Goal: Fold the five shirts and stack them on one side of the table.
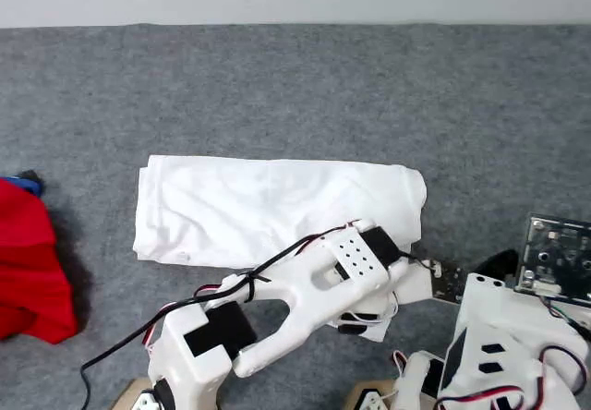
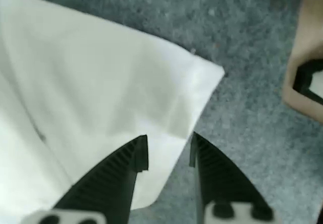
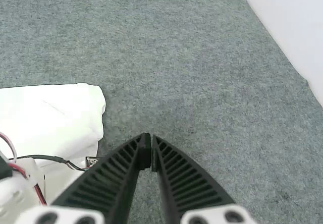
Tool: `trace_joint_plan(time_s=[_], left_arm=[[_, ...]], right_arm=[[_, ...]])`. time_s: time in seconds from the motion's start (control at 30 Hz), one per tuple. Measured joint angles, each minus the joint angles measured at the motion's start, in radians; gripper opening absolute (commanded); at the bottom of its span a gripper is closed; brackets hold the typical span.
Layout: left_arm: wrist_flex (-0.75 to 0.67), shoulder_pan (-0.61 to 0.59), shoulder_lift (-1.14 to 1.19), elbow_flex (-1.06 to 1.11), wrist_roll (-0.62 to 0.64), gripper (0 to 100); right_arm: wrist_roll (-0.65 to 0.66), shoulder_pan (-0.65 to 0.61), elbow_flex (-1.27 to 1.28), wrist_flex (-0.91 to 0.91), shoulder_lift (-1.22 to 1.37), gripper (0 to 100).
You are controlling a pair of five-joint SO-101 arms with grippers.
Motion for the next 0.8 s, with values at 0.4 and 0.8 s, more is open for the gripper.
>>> trace_joint_plan(time_s=[0.4,0.8], left_arm=[[-0.112,-0.002,-0.002,0.095,-0.005,11],[-0.084,-0.002,0.043,0.034,0.0,1]], right_arm=[[0.0,0.0,0.0,0.0,0.032,1.0],[0.0,0.0,0.0,0.0,0.032,1.0]])
